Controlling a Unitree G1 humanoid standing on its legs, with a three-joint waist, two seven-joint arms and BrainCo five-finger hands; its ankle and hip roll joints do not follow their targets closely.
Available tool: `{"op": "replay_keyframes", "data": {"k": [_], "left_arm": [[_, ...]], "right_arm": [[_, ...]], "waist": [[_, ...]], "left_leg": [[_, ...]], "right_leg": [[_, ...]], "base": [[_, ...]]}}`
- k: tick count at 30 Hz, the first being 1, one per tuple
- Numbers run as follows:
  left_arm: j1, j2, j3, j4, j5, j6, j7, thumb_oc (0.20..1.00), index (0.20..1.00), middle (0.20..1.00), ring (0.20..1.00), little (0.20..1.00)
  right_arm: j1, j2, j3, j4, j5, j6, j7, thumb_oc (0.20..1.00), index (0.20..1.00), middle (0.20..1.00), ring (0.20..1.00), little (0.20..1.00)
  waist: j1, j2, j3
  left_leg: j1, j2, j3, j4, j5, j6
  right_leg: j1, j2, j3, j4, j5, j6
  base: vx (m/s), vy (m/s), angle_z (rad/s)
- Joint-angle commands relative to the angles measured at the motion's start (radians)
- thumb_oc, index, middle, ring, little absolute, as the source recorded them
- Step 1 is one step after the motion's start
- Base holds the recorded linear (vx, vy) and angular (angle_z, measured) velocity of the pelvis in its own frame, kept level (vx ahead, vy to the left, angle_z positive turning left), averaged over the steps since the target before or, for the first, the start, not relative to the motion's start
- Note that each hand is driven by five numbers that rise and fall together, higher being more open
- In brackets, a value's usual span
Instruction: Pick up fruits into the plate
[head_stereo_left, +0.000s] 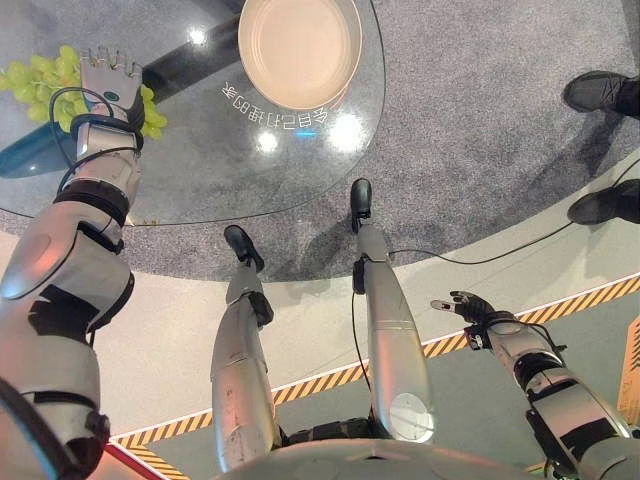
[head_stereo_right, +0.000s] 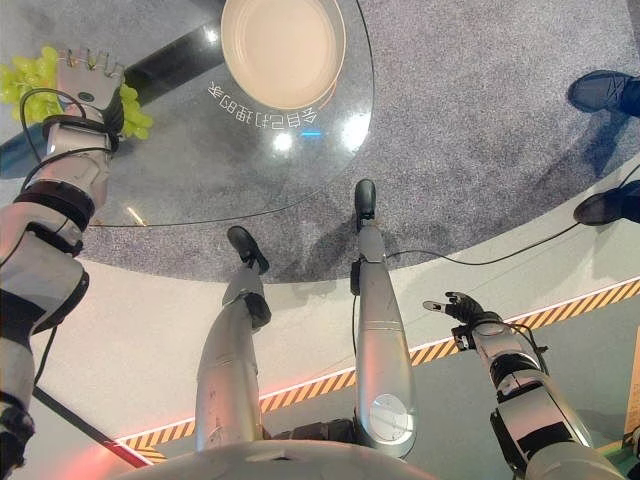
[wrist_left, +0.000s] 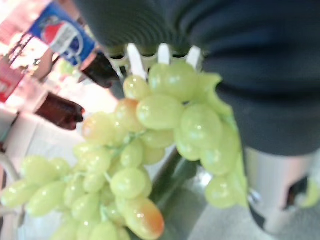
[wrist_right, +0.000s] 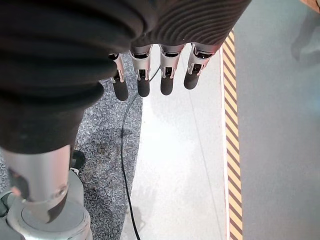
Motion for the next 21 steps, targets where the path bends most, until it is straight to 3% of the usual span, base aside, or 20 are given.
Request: {"op": "replay_keyframes", "data": {"k": [1, 9, 14, 15, 16, 17, 18, 19, 20, 21], "left_arm": [[0.058, 0.114, 0.017, -0.006, 0.079, 0.059, -0.012, 1.0, 1.0, 1.0, 1.0, 1.0], [0.04, 0.141, -0.007, -0.054, 0.165, 0.026, -0.018, 1.0, 1.0, 1.0, 1.0, 1.0], [0.015, 0.156, -0.029, -0.081, 0.146, 0.016, -0.031, 1.0, 1.0, 1.0, 1.0, 1.0], [0.003, 0.159, -0.033, -0.08, 0.118, 0.016, -0.033, 1.0, 1.0, 1.0, 1.0, 1.0], [0.015, 0.153, -0.034, -0.079, 0.102, 0.01, -0.024, 0.611, 0.611, 0.611, 0.611, 0.611], [0.007, 0.155, -0.031, -0.075, 0.086, 0.005, -0.009, 0.341, 0.341, 0.341, 0.341, 0.341], [0.014, 0.15, -0.025, -0.072, 0.073, -0.005, 0.004, 0.2, 0.2, 0.2, 0.2, 0.2], [0.031, 0.14, -0.024, -0.071, 0.041, -0.009, 0.004, 0.2, 0.2, 0.2, 0.2, 0.2], [0.02, 0.144, -0.02, -0.071, 0.041, -0.009, 0.004, 0.2, 0.2, 0.2, 0.2, 0.2], [0.023, 0.139, -0.017, -0.068, 0.021, -0.022, 0.014, 0.2, 0.2, 0.2, 0.2, 0.2]], "right_arm": [[0.099, -0.082, -0.006, -0.041, 0.023, 0.018, -0.016, 1.0, 1.0, 1.0, 1.0, 1.0], [0.103, -0.089, -0.013, -0.048, 0.016, 0.027, -0.016, 1.0, 1.0, 1.0, 1.0, 1.0], [0.108, -0.096, -0.018, -0.062, 0.015, 0.033, -0.02, 1.0, 1.0, 1.0, 1.0, 1.0], [0.097, -0.099, -0.02, -0.063, 0.018, 0.03, -0.022, 1.0, 1.0, 1.0, 1.0, 1.0], [0.107, -0.097, -0.017, -0.062, 0.019, 0.03, -0.023, 1.0, 1.0, 1.0, 1.0, 1.0], [0.096, -0.098, -0.02, -0.062, 0.019, 0.028, -0.024, 1.0, 1.0, 1.0, 1.0, 1.0], [0.097, -0.097, -0.02, -0.062, 0.021, 0.025, -0.024, 1.0, 1.0, 1.0, 1.0, 1.0], [0.106, -0.095, -0.017, -0.063, 0.02, 0.023, -0.021, 1.0, 1.0, 1.0, 1.0, 1.0], [0.095, -0.097, -0.021, -0.065, 0.02, 0.022, -0.021, 1.0, 1.0, 1.0, 1.0, 1.0], [0.093, -0.097, -0.02, -0.065, 0.022, 0.02, -0.021, 1.0, 1.0, 1.0, 1.0, 1.0]], "waist": [[-0.025, 0.051, 0.002], [-0.024, 0.059, 0.002], [-0.027, 0.064, 0.002], [-0.031, 0.062, 0.002], [-0.028, 0.064, 0.002], [-0.032, 0.062, 0.002], [-0.031, 0.061, 0.002], [-0.028, 0.062, 0.002], [-0.032, 0.06, 0.002], [-0.032, 0.058, 0.002]], "left_leg": [[-0.09, -0.111, -0.053, 0.149, -0.141, 0.028], [-0.085, -0.116, -0.06, 0.156, -0.141, 0.031], [-0.092, -0.119, -0.064, 0.163, -0.143, 0.033], [-0.12, -0.122, -0.053, 0.153, -0.105, 0.041], [-0.096, -0.119, -0.065, 0.164, -0.141, 0.034], [-0.121, -0.122, -0.054, 0.153, -0.104, 0.042], [-0.122, -0.123, -0.056, 0.15, -0.102, 0.043], [-0.097, -0.12, -0.068, 0.157, -0.136, 0.036], [-0.123, -0.123, -0.056, 0.147, -0.101, 0.043], [-0.123, -0.122, -0.057, 0.143, -0.098, 0.042]], "right_leg": [[0.018, 0.079, -0.011, 0.074, -0.124, 0.009], [0.026, 0.08, -0.005, 0.081, -0.127, 0.006], [0.019, 0.085, 0.005, 0.09, -0.131, 0.003], [-0.011, 0.082, 0.008, 0.082, -0.098, -0.003], [0.014, 0.087, 0.008, 0.093, -0.131, 0.003], [-0.012, 0.084, 0.009, 0.083, -0.098, -0.004], [-0.013, 0.086, 0.011, 0.082, -0.098, -0.004], [0.012, 0.093, 0.012, 0.09, -0.131, 0.002], [-0.015, 0.089, 0.013, 0.08, -0.098, -0.004], [-0.015, 0.091, 0.014, 0.078, -0.097, -0.004]], "base": [[0.0, 0.0, 0.0], [0.0, 0.0, 0.0], [-0.01, -0.002, 0.0], [0.0, 0.0, 0.0], [-0.07, -0.01, 0.01], [0.0, 0.0, 0.0], [0.0, 0.0, 0.0], [0.0, 0.0, 0.0], [0.0, 0.0, 0.0], [-0.08, -0.018, 0.0]]}}
